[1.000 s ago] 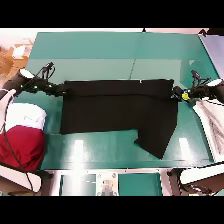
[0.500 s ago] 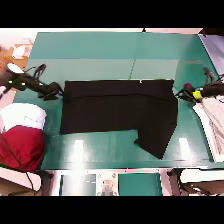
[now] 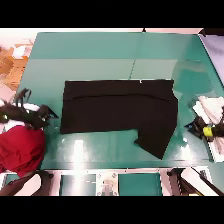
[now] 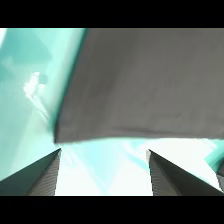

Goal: Fold the shirts.

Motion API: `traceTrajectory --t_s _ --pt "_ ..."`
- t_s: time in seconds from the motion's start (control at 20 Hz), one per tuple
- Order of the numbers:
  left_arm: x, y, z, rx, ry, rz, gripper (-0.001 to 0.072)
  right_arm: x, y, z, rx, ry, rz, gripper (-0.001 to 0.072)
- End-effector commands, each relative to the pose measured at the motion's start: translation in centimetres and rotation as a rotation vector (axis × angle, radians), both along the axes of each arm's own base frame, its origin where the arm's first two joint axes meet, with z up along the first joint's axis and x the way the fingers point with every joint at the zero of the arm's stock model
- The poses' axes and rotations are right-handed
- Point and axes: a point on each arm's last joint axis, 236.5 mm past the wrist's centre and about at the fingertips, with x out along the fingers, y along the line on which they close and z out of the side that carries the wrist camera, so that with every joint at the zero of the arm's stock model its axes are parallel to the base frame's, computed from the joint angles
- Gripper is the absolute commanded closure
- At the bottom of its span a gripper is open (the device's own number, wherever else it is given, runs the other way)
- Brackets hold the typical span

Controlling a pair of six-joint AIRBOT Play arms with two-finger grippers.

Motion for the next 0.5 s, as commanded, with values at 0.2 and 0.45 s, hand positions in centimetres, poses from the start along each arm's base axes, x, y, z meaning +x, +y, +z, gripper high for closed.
traceTrajectory --t_s 0.2,0.45 --pt "-2.6 -4.9 -5.7 -0.079 -0.096 0.243 0.0099 -2.3 3.3 -2.9 0.089 0.002 -0.136 0.0307" --pt "0.1 -3.6 -6.2 -0.024 -0.203 0.385 0.0102 -0.5 5.0 -2.0 0.14 -0.05 -0.126 0.0279"
